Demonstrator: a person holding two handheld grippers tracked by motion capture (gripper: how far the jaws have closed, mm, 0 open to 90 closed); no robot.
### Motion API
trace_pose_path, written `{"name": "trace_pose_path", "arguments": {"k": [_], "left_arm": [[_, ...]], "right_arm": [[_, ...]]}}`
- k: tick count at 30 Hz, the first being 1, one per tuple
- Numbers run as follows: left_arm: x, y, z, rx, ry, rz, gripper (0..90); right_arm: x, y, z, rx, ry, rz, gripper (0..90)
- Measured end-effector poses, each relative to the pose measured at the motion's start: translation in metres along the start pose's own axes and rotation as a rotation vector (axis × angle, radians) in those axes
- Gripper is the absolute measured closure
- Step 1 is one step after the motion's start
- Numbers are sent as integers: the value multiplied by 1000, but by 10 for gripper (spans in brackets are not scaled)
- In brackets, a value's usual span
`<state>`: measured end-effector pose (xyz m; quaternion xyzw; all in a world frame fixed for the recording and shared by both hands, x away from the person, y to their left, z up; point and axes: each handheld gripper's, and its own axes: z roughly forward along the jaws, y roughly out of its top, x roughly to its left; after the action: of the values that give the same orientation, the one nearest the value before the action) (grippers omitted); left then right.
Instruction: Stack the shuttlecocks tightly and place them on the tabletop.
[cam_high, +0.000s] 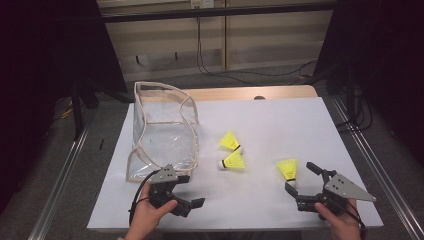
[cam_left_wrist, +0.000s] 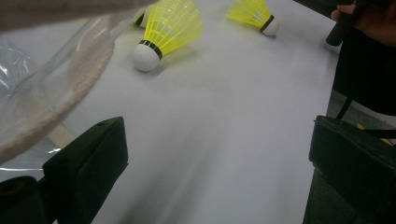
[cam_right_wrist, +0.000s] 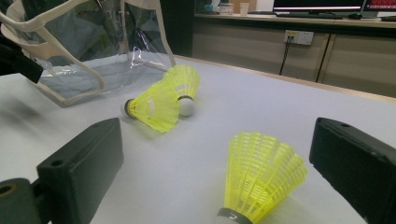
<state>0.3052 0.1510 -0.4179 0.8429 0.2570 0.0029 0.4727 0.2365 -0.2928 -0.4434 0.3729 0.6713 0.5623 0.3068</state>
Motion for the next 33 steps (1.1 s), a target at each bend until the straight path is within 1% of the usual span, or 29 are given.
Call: {"name": "trace_pose_path", "arguments": {"k": [2,3,4,6,7,8,10,14,15,21,22,24,25,26,28,29,30,31,33], "left_arm": [[0,-1,-1,-10,-1,-3,43],[1,-1,-1,3,-2,4,43],[1,-1,-2,-2,4,-6,43],[1,-2,-2,-16,6,-10,43],[2,-2,-3,-10,8,0,43],[2,-2,-4,-7,9,-8,42],[3,-2,-6,0,14,-3,42],[5,-4,-8,-25,22,-18,42],[6,-5,-9,-21,25,-12,41],[7,-6,-11,-22,22,-13,41],[8,-6,-13,-23,31,-6,41],[9,-6,-16,-29,37,-7,38],[10,-6,-18,-20,43,-8,37],[10,-7,-18,-31,41,-13,37],[12,-8,-20,-23,46,-15,37],[12,-9,-20,-34,47,-23,37],[13,-10,-21,-28,49,-16,37],[14,-10,-21,-33,54,-10,37],[15,-10,-24,-29,52,-8,37]], "right_arm": [[0,0,0,2,-3,-1,28],[0,0,0,1,-3,-1,28],[0,0,0,2,-3,-1,28],[0,0,0,1,-4,0,28],[0,0,0,0,-3,0,28],[0,0,0,-1,0,0,28],[0,0,1,1,3,2,27],[0,0,1,0,3,1,28],[0,0,1,0,4,2,28],[1,0,1,2,2,3,28],[0,0,1,2,2,4,28],[0,0,1,0,3,2,28],[0,0,1,0,3,2,28],[0,0,1,0,3,1,27],[0,0,1,1,3,4,27],[0,0,1,1,2,3,27],[0,0,1,0,3,2,27],[0,0,1,0,3,1,27],[0,0,1,0,3,1,28]]}}
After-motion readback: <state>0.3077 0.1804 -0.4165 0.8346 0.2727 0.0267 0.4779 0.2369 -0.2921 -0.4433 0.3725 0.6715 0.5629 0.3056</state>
